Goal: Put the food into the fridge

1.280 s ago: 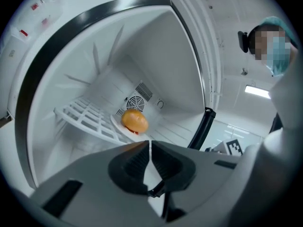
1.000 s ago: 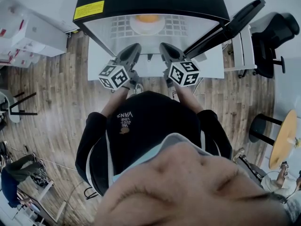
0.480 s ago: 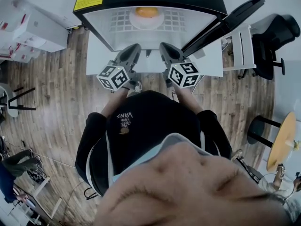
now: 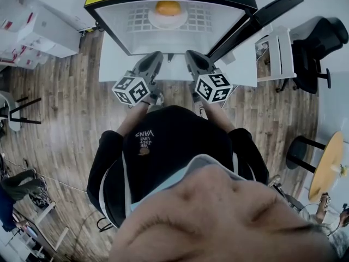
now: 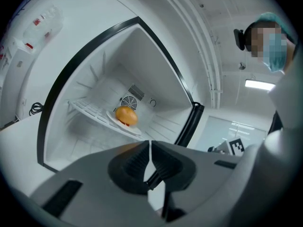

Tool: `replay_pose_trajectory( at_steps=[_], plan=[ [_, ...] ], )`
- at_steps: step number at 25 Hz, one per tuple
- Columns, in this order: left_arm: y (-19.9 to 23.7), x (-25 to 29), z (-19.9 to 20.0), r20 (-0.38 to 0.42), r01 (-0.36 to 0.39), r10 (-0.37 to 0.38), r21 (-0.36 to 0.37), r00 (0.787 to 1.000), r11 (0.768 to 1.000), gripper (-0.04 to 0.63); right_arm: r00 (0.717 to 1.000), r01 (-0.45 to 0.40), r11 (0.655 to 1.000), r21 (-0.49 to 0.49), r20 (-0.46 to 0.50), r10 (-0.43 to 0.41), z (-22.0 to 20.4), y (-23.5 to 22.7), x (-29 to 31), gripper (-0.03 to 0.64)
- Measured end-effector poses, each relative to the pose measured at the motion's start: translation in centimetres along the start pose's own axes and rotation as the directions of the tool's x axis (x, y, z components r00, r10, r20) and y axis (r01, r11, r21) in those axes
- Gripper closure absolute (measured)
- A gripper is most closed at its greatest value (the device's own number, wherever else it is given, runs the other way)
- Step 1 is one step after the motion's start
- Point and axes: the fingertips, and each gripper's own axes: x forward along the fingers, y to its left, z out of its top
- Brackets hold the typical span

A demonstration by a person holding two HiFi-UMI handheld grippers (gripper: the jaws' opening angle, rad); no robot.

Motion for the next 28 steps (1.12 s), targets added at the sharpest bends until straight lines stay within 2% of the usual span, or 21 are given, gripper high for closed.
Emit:
replay_pose_trajectory(
  at_steps=[28],
  plan=[
    [-3.7, -3.9, -3.1, 0.040, -0.081, 0.080, 0.025, 0.996, 0.996, 0.569, 0.997, -0.079, 0.997, -0.023, -0.006, 0.079, -2.1, 2.0, -4.9, 0.601]
  ],
)
